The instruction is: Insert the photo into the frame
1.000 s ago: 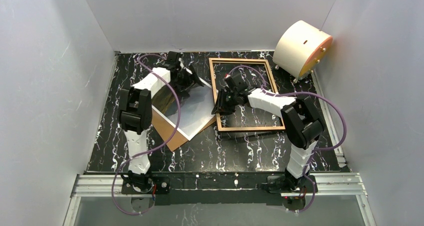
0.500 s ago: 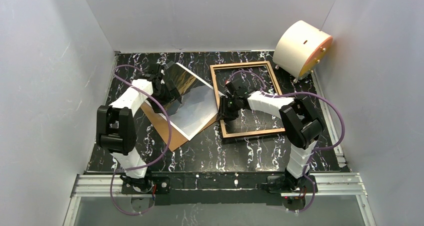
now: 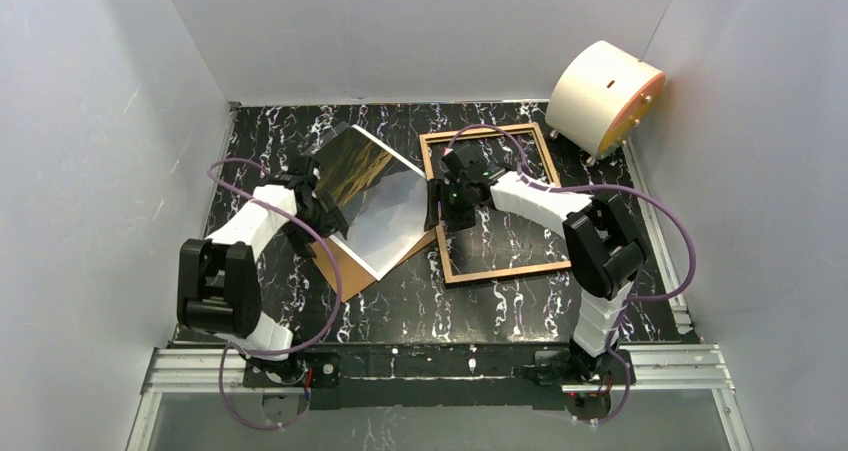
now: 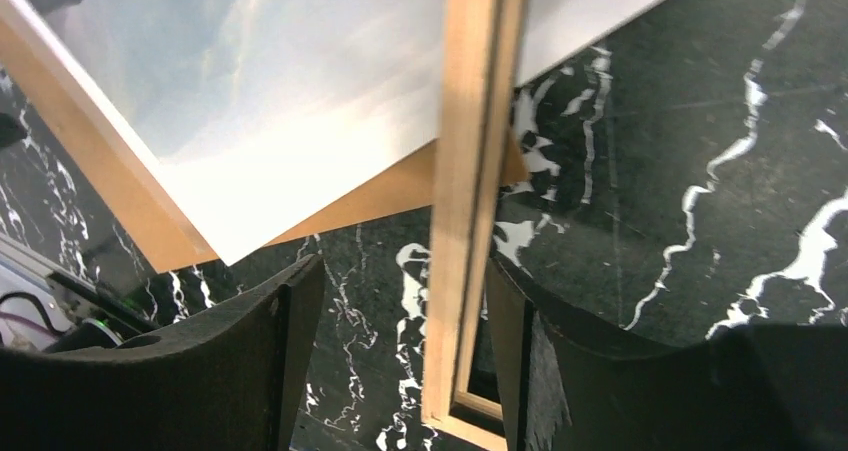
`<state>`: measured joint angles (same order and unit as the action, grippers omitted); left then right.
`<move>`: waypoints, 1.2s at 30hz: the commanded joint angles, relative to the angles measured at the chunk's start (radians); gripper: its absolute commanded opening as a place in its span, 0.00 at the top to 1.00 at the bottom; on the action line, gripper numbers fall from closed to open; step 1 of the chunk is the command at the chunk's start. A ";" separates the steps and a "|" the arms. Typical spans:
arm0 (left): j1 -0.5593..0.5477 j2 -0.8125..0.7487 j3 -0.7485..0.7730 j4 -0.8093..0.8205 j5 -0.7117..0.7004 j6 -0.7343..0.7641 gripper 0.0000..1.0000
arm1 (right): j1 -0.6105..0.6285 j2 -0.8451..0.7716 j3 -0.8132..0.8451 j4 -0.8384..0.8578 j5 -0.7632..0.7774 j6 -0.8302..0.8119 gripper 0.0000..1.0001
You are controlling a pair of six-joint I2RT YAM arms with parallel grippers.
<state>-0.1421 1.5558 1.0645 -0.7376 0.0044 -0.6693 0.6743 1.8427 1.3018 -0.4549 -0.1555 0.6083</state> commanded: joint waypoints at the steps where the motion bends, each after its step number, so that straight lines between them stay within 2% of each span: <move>1: 0.005 -0.073 -0.105 0.019 -0.015 -0.011 0.26 | 0.068 -0.005 0.094 0.012 0.007 -0.087 0.33; 7: 0.006 -0.086 -0.166 0.178 0.084 -0.012 0.40 | 0.091 0.067 0.146 0.104 -0.071 -0.047 0.34; 12: 0.006 -0.061 -0.174 0.208 0.108 -0.034 0.44 | 0.091 0.135 0.181 0.170 -0.128 -0.004 0.36; 14: 0.007 -0.064 -0.184 0.178 0.058 -0.051 0.43 | 0.091 0.158 0.197 0.181 -0.133 0.001 0.37; 16: 0.011 -0.069 -0.198 0.157 0.027 -0.059 0.39 | 0.092 0.178 0.212 0.182 -0.130 0.001 0.37; 20: 0.013 -0.071 -0.243 0.197 0.049 -0.062 0.34 | 0.091 0.216 0.226 0.177 -0.114 -0.003 0.36; 26: 0.016 -0.062 -0.263 0.218 0.021 -0.062 0.34 | 0.094 0.265 0.237 0.167 -0.116 -0.026 0.35; 36: 0.060 -0.053 -0.274 0.198 -0.059 -0.058 0.42 | 0.125 0.324 0.226 0.244 -0.311 -0.067 0.39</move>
<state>-0.1101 1.4891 0.8253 -0.5205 0.0505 -0.7395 0.7731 2.1239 1.5108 -0.2501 -0.3653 0.5747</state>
